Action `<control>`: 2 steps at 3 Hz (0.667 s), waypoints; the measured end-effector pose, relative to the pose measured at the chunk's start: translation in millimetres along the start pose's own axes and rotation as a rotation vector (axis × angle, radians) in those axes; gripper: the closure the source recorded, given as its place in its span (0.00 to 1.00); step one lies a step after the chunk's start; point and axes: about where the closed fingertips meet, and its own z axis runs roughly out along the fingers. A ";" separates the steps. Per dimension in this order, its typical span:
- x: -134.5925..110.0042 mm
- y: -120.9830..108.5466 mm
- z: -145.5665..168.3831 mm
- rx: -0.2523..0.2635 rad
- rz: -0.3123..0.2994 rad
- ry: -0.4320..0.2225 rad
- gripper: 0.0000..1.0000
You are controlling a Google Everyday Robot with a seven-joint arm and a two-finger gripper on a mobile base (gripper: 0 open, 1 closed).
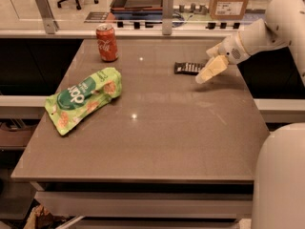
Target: Move rxbar chocolate near green rice chip bag
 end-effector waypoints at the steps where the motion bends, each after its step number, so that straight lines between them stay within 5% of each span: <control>1: 0.1 0.0 15.7 -0.012 0.014 -0.001 0.00; 2: 0.2 0.4 19.3 -0.017 0.014 0.000 0.17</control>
Offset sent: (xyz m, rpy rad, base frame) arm 0.0037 0.0094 -0.0095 0.0076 0.0144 -0.0007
